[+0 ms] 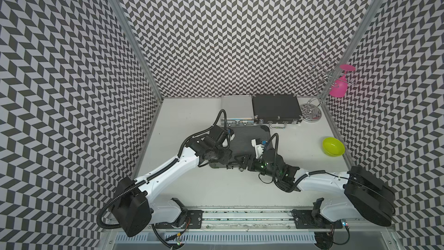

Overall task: Close the poker set cases
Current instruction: Adjust the poker set case at the center of the board.

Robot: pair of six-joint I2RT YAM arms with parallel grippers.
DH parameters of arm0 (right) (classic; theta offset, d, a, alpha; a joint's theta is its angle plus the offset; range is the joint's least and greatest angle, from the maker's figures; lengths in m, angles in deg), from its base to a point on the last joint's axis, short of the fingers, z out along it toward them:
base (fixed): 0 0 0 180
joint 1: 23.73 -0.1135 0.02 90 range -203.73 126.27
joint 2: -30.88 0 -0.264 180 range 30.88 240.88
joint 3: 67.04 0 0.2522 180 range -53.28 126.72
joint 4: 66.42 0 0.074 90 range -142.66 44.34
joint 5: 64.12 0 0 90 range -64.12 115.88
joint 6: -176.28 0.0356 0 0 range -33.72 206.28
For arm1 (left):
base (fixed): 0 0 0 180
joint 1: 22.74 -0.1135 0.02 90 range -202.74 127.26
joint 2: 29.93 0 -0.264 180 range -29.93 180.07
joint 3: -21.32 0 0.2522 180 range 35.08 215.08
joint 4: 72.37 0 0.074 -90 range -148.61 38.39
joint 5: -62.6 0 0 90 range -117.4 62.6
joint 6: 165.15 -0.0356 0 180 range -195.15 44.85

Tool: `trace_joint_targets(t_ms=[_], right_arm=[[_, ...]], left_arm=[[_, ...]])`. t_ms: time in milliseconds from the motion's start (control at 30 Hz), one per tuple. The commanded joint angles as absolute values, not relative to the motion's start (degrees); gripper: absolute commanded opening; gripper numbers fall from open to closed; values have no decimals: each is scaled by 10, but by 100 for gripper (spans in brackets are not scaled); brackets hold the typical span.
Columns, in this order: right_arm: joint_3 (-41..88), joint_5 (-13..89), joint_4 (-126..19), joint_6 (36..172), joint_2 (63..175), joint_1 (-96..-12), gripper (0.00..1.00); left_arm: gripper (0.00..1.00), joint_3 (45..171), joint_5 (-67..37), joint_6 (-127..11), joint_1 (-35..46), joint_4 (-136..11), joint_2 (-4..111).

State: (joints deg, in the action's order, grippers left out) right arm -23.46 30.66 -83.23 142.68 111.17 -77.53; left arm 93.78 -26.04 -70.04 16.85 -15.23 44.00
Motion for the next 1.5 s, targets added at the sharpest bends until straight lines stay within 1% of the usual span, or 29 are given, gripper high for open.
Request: trace_joint_targets(t_ms=[0, 100, 167, 233, 333, 500, 533, 767, 800, 867, 1033, 1167, 1400, 1467], right_arm=[[-258, 298, -773, 1439, 1134, -773, 64], [-261, 292, -770, 1445, 1132, -772, 64], [-268, 292, -772, 1450, 1129, -767, 63], [-276, 297, -775, 1452, 1125, -761, 64], [-285, 299, -782, 1455, 1122, -754, 64], [-281, 303, -784, 1456, 1133, -751, 63], [-280, 304, -786, 1455, 1136, -751, 63], [-281, 301, -784, 1457, 1138, -748, 63], [-281, 301, -786, 1458, 1139, -747, 63], [-281, 304, -786, 1458, 1141, -746, 63], [-280, 309, -795, 1460, 1148, -745, 63], [-279, 315, -800, 1460, 1154, -744, 62], [-286, 318, -801, 1462, 1151, -740, 62], [-288, 319, -798, 1461, 1150, -739, 62]], left_arm=[[52, 932, -306, -773, 171, -182, 426], [52, 913, -329, -834, 166, -203, 416], [52, 900, -307, -874, 165, -229, 392], [52, 847, -255, -944, 167, -286, 332], [56, 774, -224, -1017, 169, -351, 253], [59, 731, -147, -1102, 179, -345, 226], [63, 721, -153, -1110, 189, -351, 230], [66, 703, -212, -1121, 218, -371, 273], [69, 703, -228, -1117, 219, -382, 278], [70, 702, -248, -1115, 221, -398, 289], [71, 691, -275, -1112, 228, -447, 299], [71, 686, -323, -1111, 241, -469, 318], [72, 672, -344, -1114, 244, -495, 344], [70, 671, -357, -1111, 244, -504, 355]])
